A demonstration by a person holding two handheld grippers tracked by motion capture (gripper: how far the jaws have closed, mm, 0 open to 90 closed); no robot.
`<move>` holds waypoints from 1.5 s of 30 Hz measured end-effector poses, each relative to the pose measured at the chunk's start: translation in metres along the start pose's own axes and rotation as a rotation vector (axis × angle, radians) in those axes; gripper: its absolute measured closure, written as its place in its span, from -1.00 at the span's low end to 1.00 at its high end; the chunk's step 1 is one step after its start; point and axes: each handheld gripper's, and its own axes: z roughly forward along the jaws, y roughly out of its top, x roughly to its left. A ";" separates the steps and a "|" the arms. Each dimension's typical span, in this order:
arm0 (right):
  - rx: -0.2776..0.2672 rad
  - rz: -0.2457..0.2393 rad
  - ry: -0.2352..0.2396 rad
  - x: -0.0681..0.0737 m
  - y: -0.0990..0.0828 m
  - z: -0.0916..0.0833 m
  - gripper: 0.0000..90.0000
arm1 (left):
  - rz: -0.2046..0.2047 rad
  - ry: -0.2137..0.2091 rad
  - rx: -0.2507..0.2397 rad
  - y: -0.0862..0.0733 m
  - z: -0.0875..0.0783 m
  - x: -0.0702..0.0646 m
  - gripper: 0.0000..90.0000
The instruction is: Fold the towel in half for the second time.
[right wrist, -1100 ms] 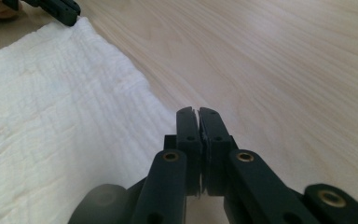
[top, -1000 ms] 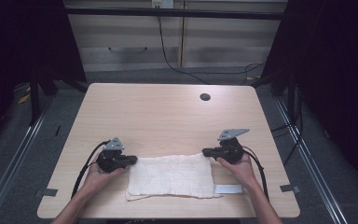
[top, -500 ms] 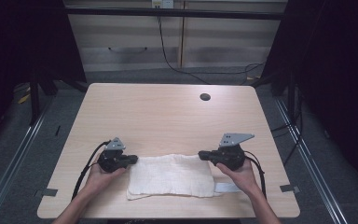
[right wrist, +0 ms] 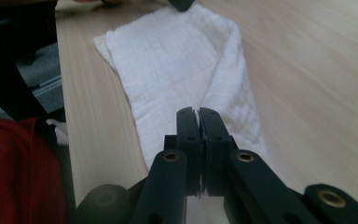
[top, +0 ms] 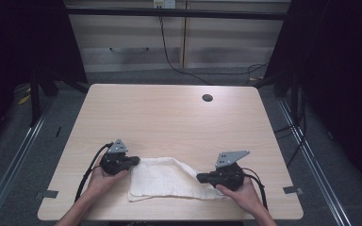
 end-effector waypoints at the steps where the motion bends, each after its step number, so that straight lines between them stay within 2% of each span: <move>1: 0.024 0.006 0.005 0.003 -0.006 0.003 0.96 | -0.002 0.000 0.001 0.000 0.000 0.000 0.91; 3: 0.032 0.012 0.012 0.003 -0.008 0.005 0.96 | 0.008 0.012 0.007 0.001 0.000 -0.001 0.91; 7: 0.070 0.016 0.042 0.006 -0.014 0.012 0.96 | 0.007 0.010 0.004 0.001 0.001 -0.001 0.91; 10: 0.135 0.015 0.055 0.009 -0.016 0.018 0.96 | 0.019 0.022 0.009 0.002 0.001 0.000 0.91; 12: 0.173 0.005 0.056 0.009 -0.018 0.023 0.97 | 0.013 0.017 0.009 0.002 0.001 0.000 0.91; 13: 0.196 0.010 0.058 0.008 -0.020 0.027 0.97 | -0.005 0.013 0.004 0.003 0.002 0.000 0.91; 15: 0.192 0.024 0.056 0.006 -0.020 0.028 0.97 | 0.007 0.022 0.011 0.004 0.002 0.001 0.91; 16: 0.196 0.018 0.029 0.004 -0.019 0.028 0.97 | 0.005 0.024 0.007 0.005 0.003 0.000 0.91; 18: 0.194 0.026 0.022 0.003 -0.019 0.028 0.97 | 0.010 0.027 0.007 0.006 0.003 0.000 0.91; 21: 0.191 0.049 0.008 -0.003 -0.017 0.029 0.97 | 0.000 0.024 -0.038 0.012 0.001 -0.003 0.91; 22: 0.189 0.060 -0.018 -0.009 -0.015 0.029 0.98 | -0.002 0.023 -0.050 0.015 -0.001 -0.004 0.91; 23: 0.190 0.072 -0.019 -0.011 -0.015 0.029 0.98 | 0.007 0.016 -0.084 0.020 -0.005 -0.007 0.91; 24: 0.190 0.072 -0.019 -0.011 -0.015 0.029 0.98 | 0.007 0.016 -0.084 0.020 -0.005 -0.007 0.91; 28: 0.184 0.089 -0.057 -0.023 -0.011 0.030 0.98 | 0.023 -0.009 -0.179 0.032 -0.020 -0.015 0.91; 32: 0.193 0.099 -0.087 -0.027 -0.007 0.031 0.98 | 0.037 -0.036 -0.215 0.038 -0.026 -0.021 0.90; 34: 0.193 0.103 -0.100 -0.029 -0.007 0.031 0.98 | 0.068 -0.049 -0.241 0.042 -0.033 -0.029 0.90; 35: 0.193 0.103 -0.100 -0.029 -0.007 0.031 0.98 | 0.068 -0.049 -0.241 0.042 -0.033 -0.029 0.90; 38: 0.179 0.126 -0.099 -0.034 -0.007 0.031 0.98 | 0.095 -0.071 -0.257 0.043 -0.038 -0.038 0.90; 39: 0.181 0.134 -0.102 -0.034 -0.007 0.031 0.98 | 0.120 -0.084 -0.252 0.042 -0.040 -0.045 0.90; 40: 0.181 0.134 -0.102 -0.034 -0.007 0.031 0.98 | 0.120 -0.084 -0.252 0.042 -0.040 -0.045 0.90; 45: 0.179 0.135 -0.120 -0.032 -0.007 0.031 0.98 | 0.175 -0.117 -0.212 0.031 -0.041 -0.062 0.90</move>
